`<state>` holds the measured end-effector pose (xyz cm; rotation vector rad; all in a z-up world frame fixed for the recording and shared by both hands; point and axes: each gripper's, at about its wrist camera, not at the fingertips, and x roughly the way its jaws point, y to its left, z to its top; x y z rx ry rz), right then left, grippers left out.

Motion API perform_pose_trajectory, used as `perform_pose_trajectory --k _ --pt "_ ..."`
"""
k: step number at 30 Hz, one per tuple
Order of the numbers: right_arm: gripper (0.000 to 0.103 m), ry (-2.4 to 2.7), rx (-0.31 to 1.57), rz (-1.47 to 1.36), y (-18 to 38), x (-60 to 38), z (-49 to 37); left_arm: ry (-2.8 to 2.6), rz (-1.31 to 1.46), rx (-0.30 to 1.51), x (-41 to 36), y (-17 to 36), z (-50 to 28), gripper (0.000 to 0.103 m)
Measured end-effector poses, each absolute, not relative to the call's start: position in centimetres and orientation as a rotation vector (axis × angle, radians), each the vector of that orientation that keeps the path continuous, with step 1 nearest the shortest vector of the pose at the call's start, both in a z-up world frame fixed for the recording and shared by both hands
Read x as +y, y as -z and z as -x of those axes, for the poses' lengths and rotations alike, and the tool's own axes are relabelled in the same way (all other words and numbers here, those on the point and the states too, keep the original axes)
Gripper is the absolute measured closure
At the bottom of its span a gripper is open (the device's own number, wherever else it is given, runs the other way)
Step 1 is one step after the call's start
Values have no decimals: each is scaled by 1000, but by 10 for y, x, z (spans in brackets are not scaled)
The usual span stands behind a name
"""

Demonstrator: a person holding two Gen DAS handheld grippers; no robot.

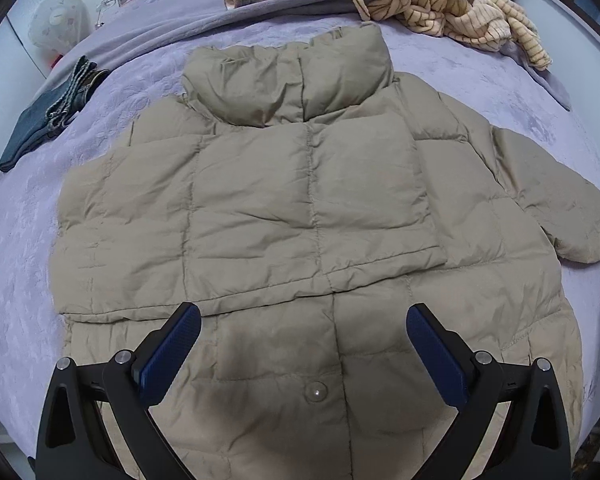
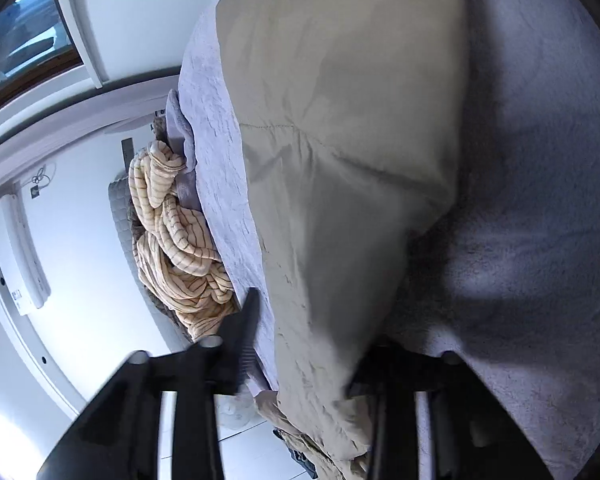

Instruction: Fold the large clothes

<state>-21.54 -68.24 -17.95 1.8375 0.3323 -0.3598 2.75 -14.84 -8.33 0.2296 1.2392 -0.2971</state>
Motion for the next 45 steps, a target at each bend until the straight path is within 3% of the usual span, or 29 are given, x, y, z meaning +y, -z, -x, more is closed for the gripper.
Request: perform_pose_trajectory --k 7,13,17,21,25,33,35,37,38,45 --pt "95 251 398 -1564 96 -652 180 242 -212 1217 -114 78 -37 0" --pt "95 133 609 -1033 -1 -565 93 179 -154 1213 -75 79 -46 0" --pt "95 4 715 -716 -32 -465 30 144 -122 1203 -45 77 -52 0" --pt "95 -147 853 -530 -14 -354 -17 91 -68 1189 -13 73 -60 0" --pt "95 -188 1024 -475 42 -279 -39 51 -30 1181 16 74 -65 0" --pt "91 -81 1211 -615 108 -274 -44 44 27 1198 40 89 -70 0" --pt "75 -101 1221 -656 106 -280 -42 61 33 1202 38 92 -70 0" --pt "31 -143 1195 -726 97 -289 -34 86 41 1204 36 92 -71 0" --pt "27 -144 1167 -752 89 -295 -28 105 50 1206 34 92 -72 0" --pt "26 49 997 -1155 98 -372 1 206 176 1215 34 90 -87 0"
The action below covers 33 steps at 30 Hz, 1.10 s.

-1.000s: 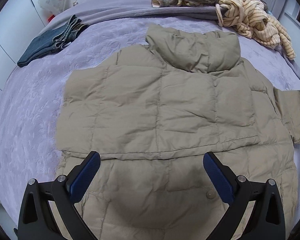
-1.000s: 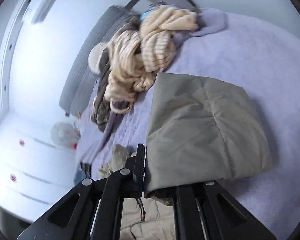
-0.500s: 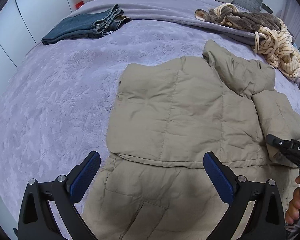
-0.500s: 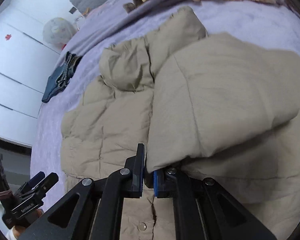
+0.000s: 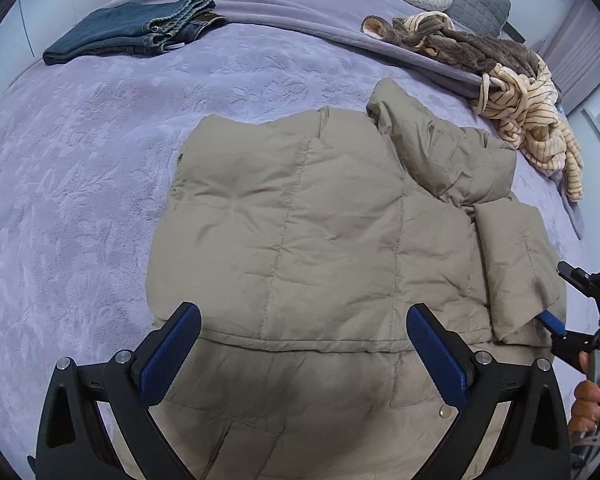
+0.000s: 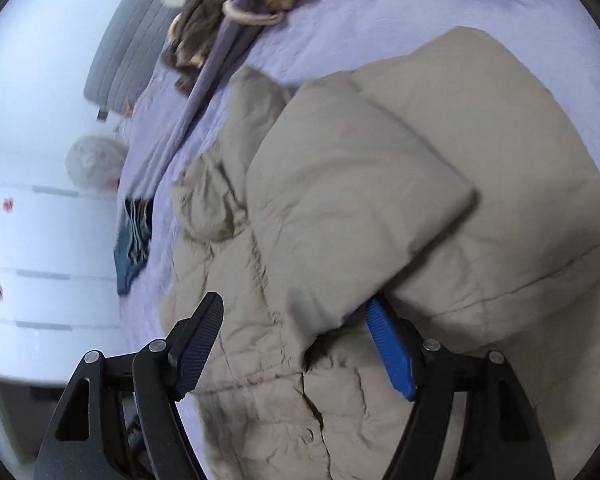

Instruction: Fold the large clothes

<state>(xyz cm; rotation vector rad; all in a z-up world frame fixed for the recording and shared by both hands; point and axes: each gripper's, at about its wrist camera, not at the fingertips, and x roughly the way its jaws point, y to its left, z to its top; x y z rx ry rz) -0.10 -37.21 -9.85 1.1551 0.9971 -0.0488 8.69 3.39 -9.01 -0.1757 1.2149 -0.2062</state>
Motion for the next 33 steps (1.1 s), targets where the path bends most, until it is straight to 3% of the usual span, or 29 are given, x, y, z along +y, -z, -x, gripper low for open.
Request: perform_pose_trajectory --k 2,3,4,6,12,15,17,18,19,26,27,30,32,33 --pt "26 74 959 -1243 107 -383 1 228 186 1208 36 87 -90 0" --pt "39 72 942 -1234 104 -384 -3 235 186 1205 38 85 -91 0" --pt "70 58 941 -1197 99 -379 -11 243 190 1201 41 84 -92 0" --pt "88 -7 947 -1053 79 -359 -28 263 214 1197 49 82 -93 0" --pt "88 -202 1017 -502 29 -245 -58 314 364 1210 76 81 -96 0" --pt "83 -223 1088 -332 41 -196 -57 364 430 1204 80 78 -96 0" --pt "57 -237 1144 -313 53 -180 -54 400 442 1197 76 75 -96 0" --pt "32 -243 1173 -323 60 -175 -51 421 450 1199 74 75 -97 0" --pt "22 -251 1187 -336 64 -176 -45 446 460 1205 69 76 -98 0" --pt "22 -158 1280 -516 79 -255 8 533 443 1283 14 106 -117 2" --pt "22 -112 1285 -576 84 -278 16 532 426 1297 5 112 -120 4" --pt "22 38 1265 -793 100 -347 41 543 398 1361 -20 132 -130 33" --pt "22 122 1213 -940 110 -387 55 558 390 1390 -33 142 -133 77" --pt "22 151 1177 -1005 113 -402 62 557 379 1395 -37 143 -134 86"
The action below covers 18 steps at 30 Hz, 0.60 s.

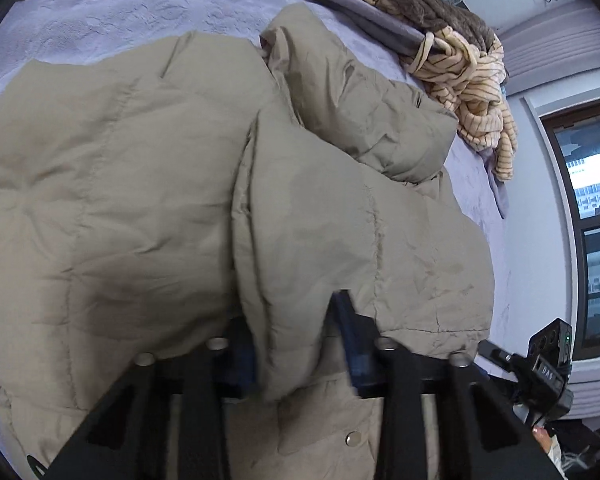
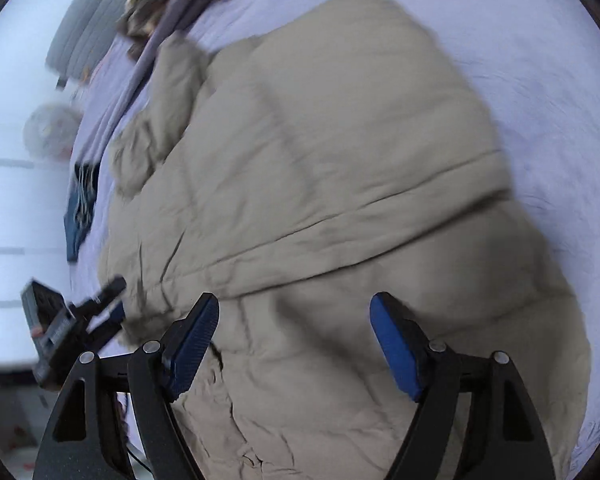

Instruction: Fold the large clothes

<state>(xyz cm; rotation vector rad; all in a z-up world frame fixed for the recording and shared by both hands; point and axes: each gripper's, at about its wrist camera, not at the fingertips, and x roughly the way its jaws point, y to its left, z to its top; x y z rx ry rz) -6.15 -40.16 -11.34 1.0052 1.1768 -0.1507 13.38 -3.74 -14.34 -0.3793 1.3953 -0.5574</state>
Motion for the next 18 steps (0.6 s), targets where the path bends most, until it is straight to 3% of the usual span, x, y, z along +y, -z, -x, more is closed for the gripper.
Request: perform_pose_trajectory --k 3,4,5,6,7,12,18 --pt "22 214 1058 -1169 123 -439 70 536 342 1331 -39 132 -128 92" --pt "29 224 1035 -1183 123 -446 69 527 322 1310 -37 126 -124 92" --pt "44 230 1024 -1171 121 -451 65 513 297 1291 -34 122 -120 92" --pt "92 221 1033 -1142 117 -455 61 501 272 1276 -30 119 -116 92" --pt "98 201 1033 -1097 112 -453 53 489 250 1271 -26 119 -112 92" --pt "98 178 1125 -872 113 -434 27 438 150 1296 -17 140 -109 92" --pt "98 199 1132 -921 130 -443 41 367 113 1255 -7 131 -111 91"
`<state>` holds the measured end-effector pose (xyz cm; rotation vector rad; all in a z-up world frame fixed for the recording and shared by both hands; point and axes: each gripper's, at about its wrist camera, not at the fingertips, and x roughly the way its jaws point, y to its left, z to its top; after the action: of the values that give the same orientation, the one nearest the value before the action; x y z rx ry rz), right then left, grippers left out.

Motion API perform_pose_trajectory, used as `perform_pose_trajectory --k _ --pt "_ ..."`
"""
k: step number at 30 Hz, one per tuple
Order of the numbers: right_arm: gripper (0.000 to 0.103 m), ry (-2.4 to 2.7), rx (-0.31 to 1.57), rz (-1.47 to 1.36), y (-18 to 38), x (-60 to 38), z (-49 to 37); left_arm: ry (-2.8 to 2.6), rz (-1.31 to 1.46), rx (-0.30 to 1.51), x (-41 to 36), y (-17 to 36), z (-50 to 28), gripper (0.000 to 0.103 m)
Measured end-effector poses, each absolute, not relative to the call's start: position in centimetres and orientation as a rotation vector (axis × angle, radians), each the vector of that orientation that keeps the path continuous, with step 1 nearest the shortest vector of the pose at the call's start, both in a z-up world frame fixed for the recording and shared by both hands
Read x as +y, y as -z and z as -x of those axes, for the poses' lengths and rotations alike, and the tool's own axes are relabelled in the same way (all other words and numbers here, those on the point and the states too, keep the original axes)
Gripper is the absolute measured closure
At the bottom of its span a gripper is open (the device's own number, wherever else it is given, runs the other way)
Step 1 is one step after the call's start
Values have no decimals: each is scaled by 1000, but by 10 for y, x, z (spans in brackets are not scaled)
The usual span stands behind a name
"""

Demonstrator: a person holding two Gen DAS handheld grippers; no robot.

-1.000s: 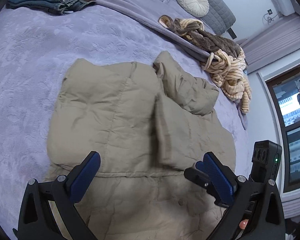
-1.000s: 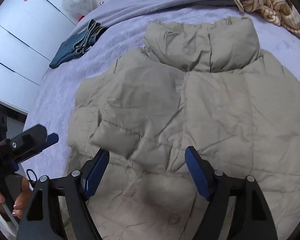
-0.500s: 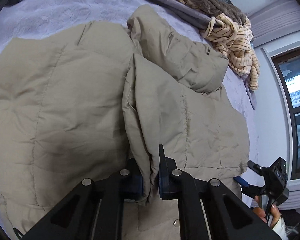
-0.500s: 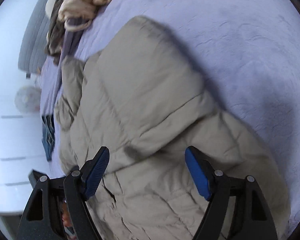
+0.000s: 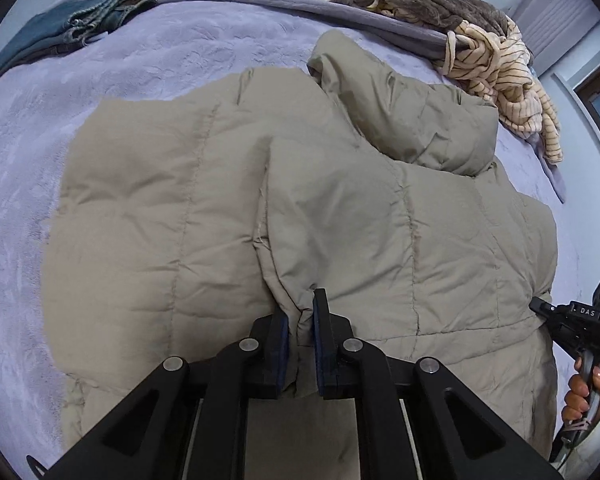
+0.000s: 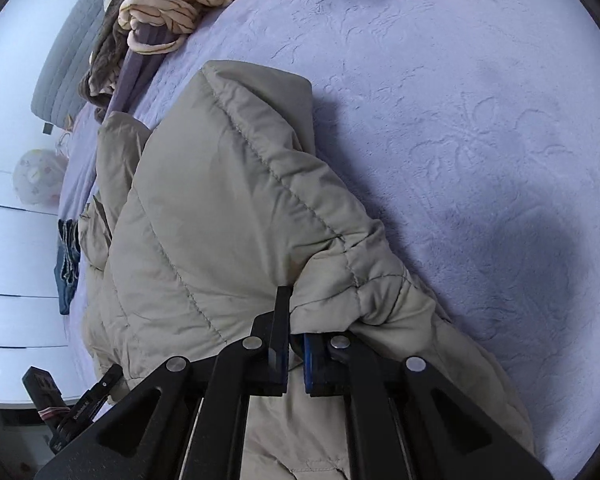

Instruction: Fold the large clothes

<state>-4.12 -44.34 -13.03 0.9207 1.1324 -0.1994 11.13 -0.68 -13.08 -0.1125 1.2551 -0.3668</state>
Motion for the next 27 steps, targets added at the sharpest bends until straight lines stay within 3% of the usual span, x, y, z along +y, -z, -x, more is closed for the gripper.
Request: perform_pose_trajectory --k 1,3,5,6,7,9,11,12,13,17,21,27 --pt "97 199 1142 -919 128 -445 43 357 102 1248 -3 127 -111 91" --pt "86 183 1183 -906 121 -444 45 319 81 1232 6 119 -111 91" --pt "61 128 1248 -864 114 -435 44 294 89 1208 19 110 -110 91" --pt "41 94 1277 -830 108 -430 47 283 98 1195 25 106 -110 91" --pt "38 77 1297 -773 100 -425 50 276 109 1183 29 102 -111 91" --pt "39 74 1268 -628 77 -418 59 277 123 1155 33 92 -113 91" --pt "58 85 1175 -559 56 -420 56 298 113 1139 26 84 -116 91" --pt "78 105 1142 -548 49 -423 50 318 104 1134 20 80 -118 91" --pt "85 133 1105 -549 43 -427 41 337 96 1129 14 77 -120 91" --pt "86 155 1037 -568 47 -439 -5 367 17 1126 -22 85 -124 91" --pt "86 205 1130 -480 87 -438 -42 280 -97 1209 -41 131 -132 91" --pt "91 235 1135 -542 123 -458 -31 282 -20 1241 -36 152 -141 91"
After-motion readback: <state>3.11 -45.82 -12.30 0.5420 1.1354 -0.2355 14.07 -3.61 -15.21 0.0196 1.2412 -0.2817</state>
